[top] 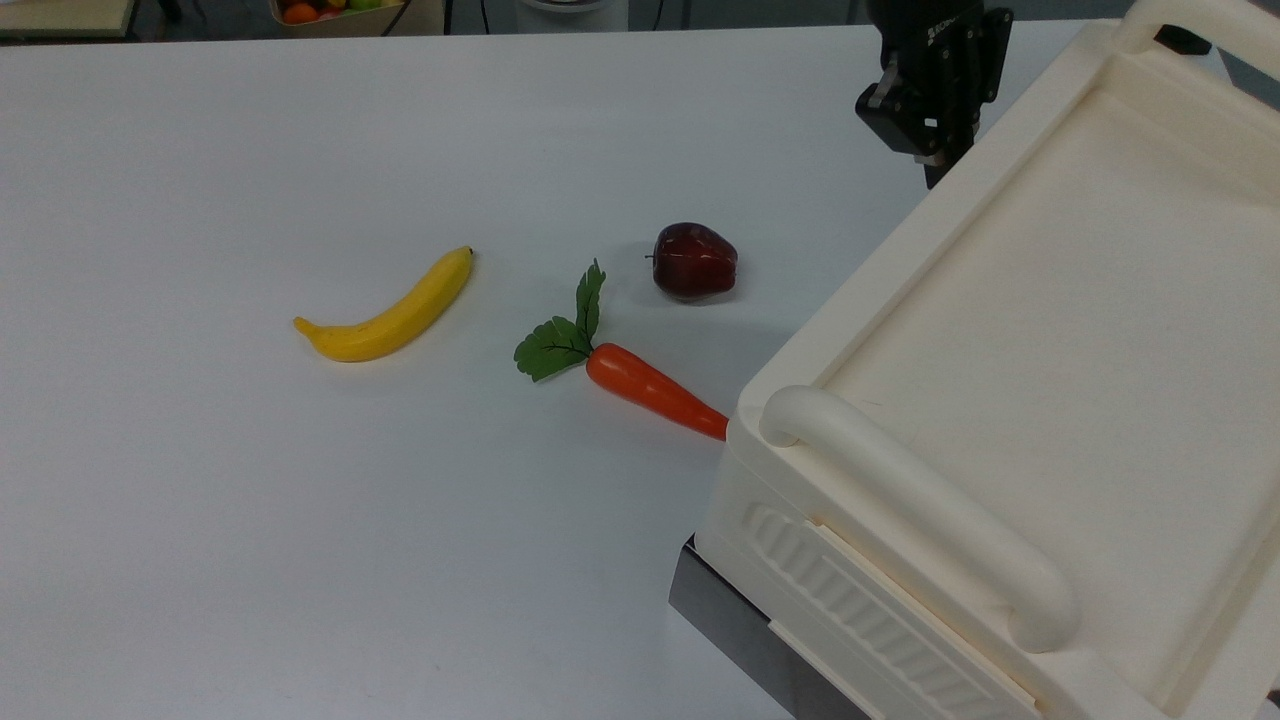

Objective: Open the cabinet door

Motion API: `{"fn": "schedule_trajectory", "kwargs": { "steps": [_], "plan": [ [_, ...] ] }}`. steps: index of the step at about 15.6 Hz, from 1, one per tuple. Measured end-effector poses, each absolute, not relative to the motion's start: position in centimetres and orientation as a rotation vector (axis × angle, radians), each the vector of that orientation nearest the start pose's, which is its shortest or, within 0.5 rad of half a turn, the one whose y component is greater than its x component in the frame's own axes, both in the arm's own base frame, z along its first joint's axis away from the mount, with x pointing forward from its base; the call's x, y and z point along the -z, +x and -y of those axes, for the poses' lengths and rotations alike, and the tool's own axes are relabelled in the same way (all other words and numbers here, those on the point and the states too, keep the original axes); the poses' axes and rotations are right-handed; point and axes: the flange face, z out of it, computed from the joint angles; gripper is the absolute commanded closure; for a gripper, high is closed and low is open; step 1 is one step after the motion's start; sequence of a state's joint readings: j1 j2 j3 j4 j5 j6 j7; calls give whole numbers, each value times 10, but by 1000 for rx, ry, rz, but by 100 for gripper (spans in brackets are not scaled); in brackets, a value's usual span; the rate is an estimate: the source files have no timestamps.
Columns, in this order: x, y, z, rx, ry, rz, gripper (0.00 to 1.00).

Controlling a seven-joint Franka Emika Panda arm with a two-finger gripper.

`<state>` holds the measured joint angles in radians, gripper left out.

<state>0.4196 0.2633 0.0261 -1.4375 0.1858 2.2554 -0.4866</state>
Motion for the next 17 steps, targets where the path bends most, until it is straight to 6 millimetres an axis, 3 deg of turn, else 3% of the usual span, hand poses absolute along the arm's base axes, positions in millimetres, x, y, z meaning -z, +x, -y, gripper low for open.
{"fn": "schedule_trajectory", "kwargs": {
  "steps": [11,17],
  "plan": [
    [-605,617,-297,811,-2613,1157,89],
    [-608,612,-280,706,-2648,1147,89]
  ]
}}
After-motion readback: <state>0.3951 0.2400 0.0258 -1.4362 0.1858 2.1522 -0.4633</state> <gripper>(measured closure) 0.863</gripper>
